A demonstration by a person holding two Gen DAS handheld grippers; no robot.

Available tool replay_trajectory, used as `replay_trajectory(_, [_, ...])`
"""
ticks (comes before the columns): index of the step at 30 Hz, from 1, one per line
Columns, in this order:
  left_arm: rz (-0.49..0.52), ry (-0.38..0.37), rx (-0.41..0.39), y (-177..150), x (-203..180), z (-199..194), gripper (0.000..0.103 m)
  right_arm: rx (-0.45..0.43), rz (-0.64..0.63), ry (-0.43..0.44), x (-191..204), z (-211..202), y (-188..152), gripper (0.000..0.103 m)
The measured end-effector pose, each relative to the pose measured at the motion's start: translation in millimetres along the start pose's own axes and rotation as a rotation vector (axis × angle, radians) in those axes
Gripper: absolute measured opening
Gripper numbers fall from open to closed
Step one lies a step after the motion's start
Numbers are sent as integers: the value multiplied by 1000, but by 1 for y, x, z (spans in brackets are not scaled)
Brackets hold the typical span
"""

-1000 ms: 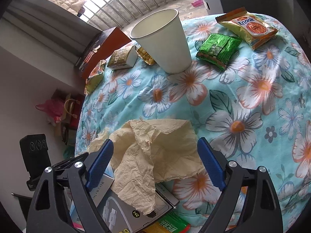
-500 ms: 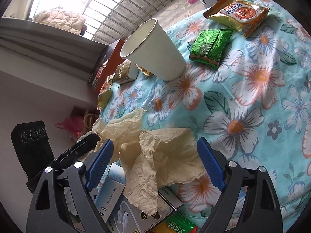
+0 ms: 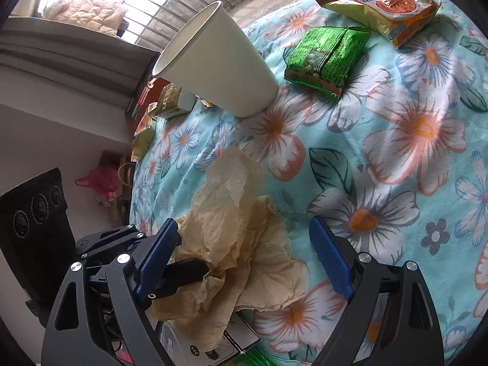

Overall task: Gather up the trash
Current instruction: 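Grasp the blue medicine box with the left tool while the right tool grasps crumpled beige paper, then lift the box with the left tool while the right tool lifts the paper toward the wastebasket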

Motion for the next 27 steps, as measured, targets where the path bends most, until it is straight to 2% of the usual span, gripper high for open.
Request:
replay_trajectory(1, [8,11,-7,-1,0,-4,51,5,-9,-9,1,0,0,84])
replay_trajectory(3, [16,26,-8,-3,0,-11,60,12,-29,-31,5,2,0,79])
replay_trajectory(7, [-1,13,-71,-19,8,-38,65,38,-37,-26,5,2,-6,68])
replay_trajectory(12, [-54,-2,-158,-49,22,-79,73,82,-53,-12,9,7,-14,64])
replay_trajectory(15, [-64,5,-151,-69,25,-90,81,107,-84,-23,18,12,-18,63])
replay_trajectory(20, [-51,36,-85,-89,16,-83,83,125,-128,-64,30,21,-24,60])
replay_trajectory(27, [-25,130,-33,-99,11,-75,83,106,-90,-75,33,22,-27,23])
Point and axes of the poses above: each gripper's, at about its wrist camera, not at the fingertips, and z roughly the way its jaws point, x to its left, y to its top, the point moved 1 cm from there along z, roughly the way its jaws point, and after that the axes turned 4 degrees about x, right-handed, at the moved point
